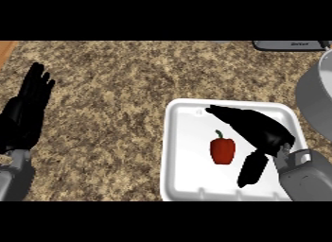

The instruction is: Pick the bell pepper from the tray and place it in the pot

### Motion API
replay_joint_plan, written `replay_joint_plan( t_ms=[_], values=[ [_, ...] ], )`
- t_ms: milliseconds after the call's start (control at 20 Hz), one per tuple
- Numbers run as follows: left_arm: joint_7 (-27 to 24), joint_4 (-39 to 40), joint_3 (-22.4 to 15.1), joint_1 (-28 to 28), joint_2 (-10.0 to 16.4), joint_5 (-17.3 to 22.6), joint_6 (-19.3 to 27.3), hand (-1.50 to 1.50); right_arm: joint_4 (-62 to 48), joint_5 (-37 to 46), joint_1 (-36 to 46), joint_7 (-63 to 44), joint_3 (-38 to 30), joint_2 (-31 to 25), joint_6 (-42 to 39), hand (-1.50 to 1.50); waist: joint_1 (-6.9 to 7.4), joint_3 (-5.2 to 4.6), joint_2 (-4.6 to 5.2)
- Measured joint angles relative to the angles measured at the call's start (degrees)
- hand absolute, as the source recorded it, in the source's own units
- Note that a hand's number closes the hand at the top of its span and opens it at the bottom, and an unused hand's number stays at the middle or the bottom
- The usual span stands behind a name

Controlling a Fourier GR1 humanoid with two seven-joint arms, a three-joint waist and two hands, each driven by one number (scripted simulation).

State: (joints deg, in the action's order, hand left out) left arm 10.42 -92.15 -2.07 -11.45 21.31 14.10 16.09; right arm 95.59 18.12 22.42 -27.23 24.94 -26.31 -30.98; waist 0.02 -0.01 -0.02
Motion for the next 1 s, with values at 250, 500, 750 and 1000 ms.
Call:
replay_joint_plan(
  t_ms=[250, 500, 750, 1000],
  values=[
    [0.52, 0.77, 1.54, -0.5, -0.87, -1.14, -1.38, 0.0, -1.08, 5.42, -1.96, 0.95, -0.84, 1.77, -0.24, -1.5, 0.03, 0.01, 0.02],
    [-0.18, 0.21, 2.09, 0.36, -3.13, -3.22, -1.95, 0.0, -3.56, 9.54, -2.06, 3.42, -2.23, 5.16, -0.87, -1.5, 0.08, 0.01, 0.02],
    [1.79, -0.35, 4.42, 0.0, -2.86, -2.94, -4.27, 0.0, -6.57, 14.2, -2.91, 6.83, -3.08, 6.73, -0.58, -1.5, 0.1, 0.02, 0.02],
    [2.07, -0.85, 5.59, 0.11, -3.68, -3.86, -5.47, 0.0, -11.63, 19.2, -3.48, 10.4, -3.74, 8.68, 1.45, -1.5, 0.14, 0.02, 0.04]
  ],
)
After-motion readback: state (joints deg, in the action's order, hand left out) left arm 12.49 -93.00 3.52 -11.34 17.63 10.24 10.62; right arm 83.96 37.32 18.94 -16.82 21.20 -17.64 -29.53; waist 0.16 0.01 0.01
